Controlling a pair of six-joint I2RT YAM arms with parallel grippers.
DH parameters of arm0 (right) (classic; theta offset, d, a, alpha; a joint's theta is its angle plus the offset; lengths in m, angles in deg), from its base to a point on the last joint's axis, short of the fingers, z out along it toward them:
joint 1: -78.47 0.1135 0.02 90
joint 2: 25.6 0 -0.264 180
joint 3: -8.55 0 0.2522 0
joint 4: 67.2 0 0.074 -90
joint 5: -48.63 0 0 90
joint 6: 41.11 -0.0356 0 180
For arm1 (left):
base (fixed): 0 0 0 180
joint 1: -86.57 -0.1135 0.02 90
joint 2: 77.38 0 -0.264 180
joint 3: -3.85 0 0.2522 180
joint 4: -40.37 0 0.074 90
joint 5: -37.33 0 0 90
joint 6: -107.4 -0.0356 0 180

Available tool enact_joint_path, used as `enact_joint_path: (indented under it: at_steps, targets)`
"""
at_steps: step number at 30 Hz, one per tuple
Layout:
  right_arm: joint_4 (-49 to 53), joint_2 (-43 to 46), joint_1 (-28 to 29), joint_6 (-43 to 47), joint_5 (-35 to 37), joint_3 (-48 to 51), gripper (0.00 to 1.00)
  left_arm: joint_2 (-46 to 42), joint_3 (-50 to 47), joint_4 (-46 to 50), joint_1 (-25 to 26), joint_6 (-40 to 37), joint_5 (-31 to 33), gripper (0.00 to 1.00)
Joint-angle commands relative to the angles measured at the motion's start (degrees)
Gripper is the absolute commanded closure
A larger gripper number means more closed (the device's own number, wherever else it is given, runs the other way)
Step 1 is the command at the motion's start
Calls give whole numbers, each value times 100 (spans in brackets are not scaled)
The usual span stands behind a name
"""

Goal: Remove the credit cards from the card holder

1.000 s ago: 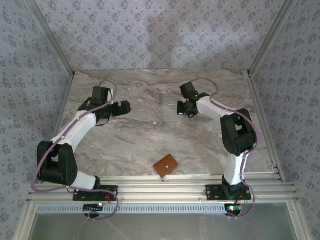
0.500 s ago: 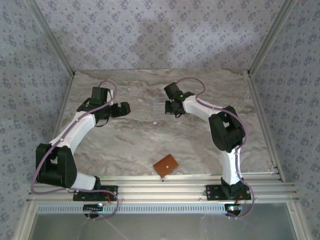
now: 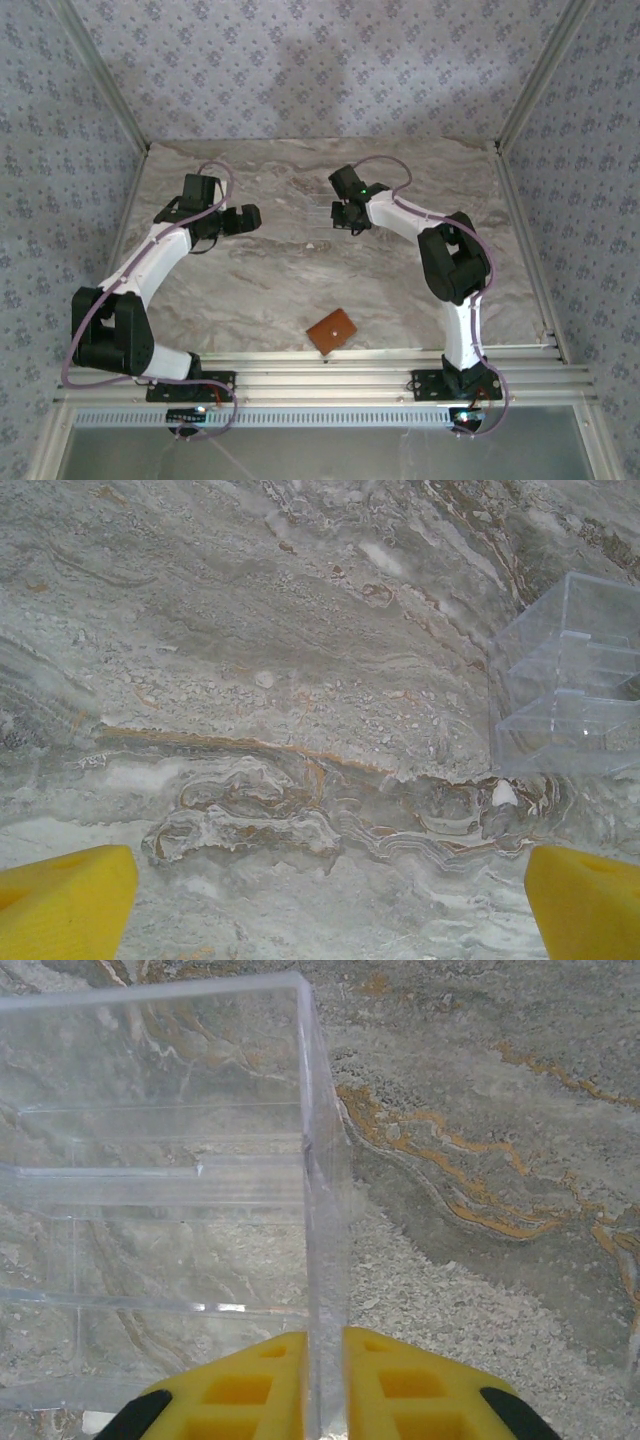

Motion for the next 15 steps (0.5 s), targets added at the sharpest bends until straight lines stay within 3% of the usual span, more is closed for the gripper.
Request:
enact_joint_path:
  at_steps: [1, 5, 9, 15]
  targets:
    - [344, 229, -18, 39, 221, -109, 80, -86, 222, 127, 2, -32, -112, 0]
    - [515, 537, -1, -24, 203, -38, 74, -156, 387, 389, -4, 57, -7, 1]
    - [726, 1063, 64, -299, -16, 359, 51, -100, 712, 855, -19, 83, -34, 1]
    - [1190, 1753, 307, -1736, -570, 905, 37, -83, 1071, 1382, -32, 15, -105, 1]
